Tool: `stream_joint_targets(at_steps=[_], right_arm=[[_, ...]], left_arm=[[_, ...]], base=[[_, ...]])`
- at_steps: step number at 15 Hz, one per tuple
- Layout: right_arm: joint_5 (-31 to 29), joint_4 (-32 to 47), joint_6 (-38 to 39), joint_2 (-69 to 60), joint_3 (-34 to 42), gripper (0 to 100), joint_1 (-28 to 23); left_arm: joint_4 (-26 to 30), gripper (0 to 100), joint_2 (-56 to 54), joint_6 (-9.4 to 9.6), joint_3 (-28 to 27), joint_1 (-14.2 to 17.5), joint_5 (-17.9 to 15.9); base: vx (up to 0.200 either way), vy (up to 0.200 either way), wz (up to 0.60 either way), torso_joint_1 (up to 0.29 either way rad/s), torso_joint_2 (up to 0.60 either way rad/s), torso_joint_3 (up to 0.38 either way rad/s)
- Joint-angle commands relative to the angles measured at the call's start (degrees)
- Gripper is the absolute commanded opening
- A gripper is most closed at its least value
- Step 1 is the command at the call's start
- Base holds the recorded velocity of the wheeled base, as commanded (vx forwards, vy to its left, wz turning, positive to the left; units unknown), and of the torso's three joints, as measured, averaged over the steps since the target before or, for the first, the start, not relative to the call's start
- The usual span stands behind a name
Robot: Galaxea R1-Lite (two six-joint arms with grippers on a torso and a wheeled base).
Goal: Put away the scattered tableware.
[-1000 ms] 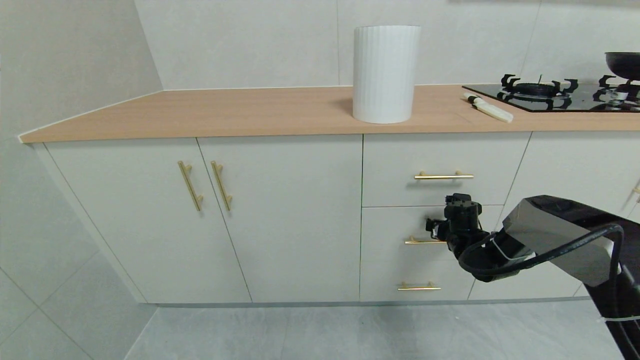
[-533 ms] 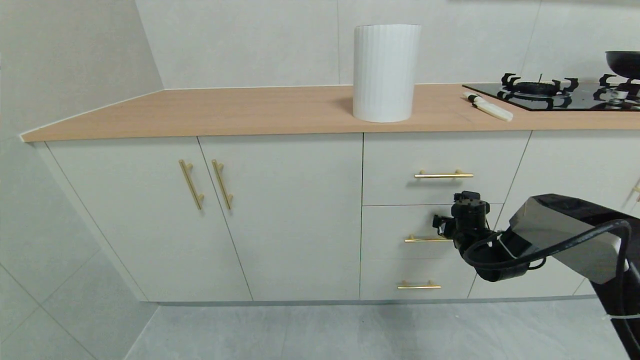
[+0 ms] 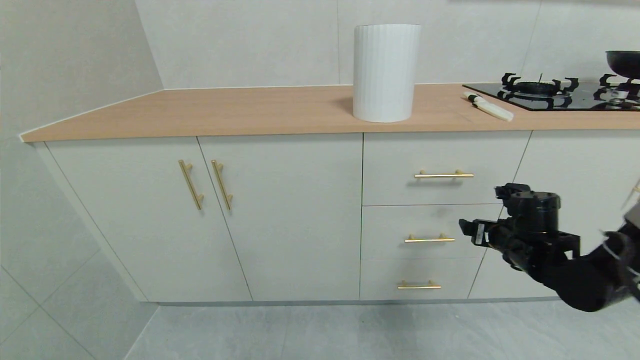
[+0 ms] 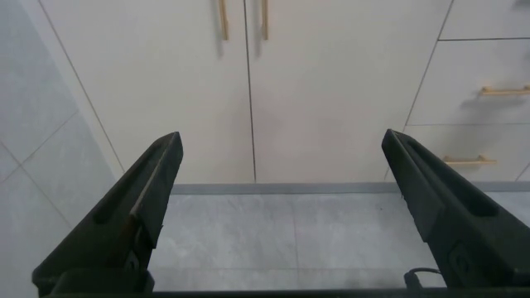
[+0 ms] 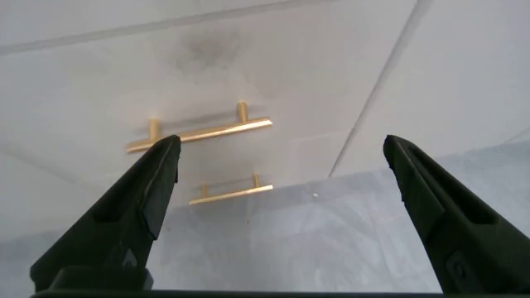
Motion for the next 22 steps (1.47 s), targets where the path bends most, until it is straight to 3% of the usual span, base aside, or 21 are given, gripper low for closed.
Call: stream_joint_targets(at_steps=[1,4,7,11,15,16,19,22], right_arm=[[-0.4,0.1,-2.2,-25.1,13.4,100,1.6],[-1.2,0.2,-9.1,-42.8,21.8,100,1.6],[-2.1,5.9,-17.6,-64.6,28.4,100,0.2],[-2.0,28.4,-21.7,-89.4,27.2,100,-7.9],[-1.1,51.0,-22.9,-108.0,20.9,100,-9.2],[-0.7,51.9,-22.8,-109.4,20.7,100,-11.4],[7.9,53.4,-22.8,-113.1,22.0,100,-13.4],[14.2,53.6,-21.2,-113.5,30.1,100,-13.6]], left_arm=[[0.0,100,0.0,-0.07,0.0,0.0,0.0],[0.0,100,0.0,0.02,0.0,0.0,0.0],[0.0,100,0.0,-0.07,0.0,0.0,0.0],[0.0,100,0.0,-0.07,0.0,0.0,0.0],[0.0,100,0.0,0.02,0.0,0.0,0.0],[0.0,100,0.0,0.02,0.0,0.0,0.0],[0.0,100,0.0,-0.07,0.0,0.0,0.0],[0.0,100,0.0,0.02,0.0,0.0,0.0]], base=[[0.000,0.000,0.00,0.000,0.00,0.000],[0.000,0.000,0.00,0.000,0.00,0.000],[0.000,0.000,0.00,0.000,0.00,0.000],[0.000,0.000,0.00,0.000,0.00,0.000],[0.000,0.000,0.00,0.000,0.00,0.000],[0.000,0.000,0.00,0.000,0.00,0.000],[0.000,0.000,0.00,0.000,0.00,0.000],[0.000,0.000,0.00,0.000,0.00,0.000]])
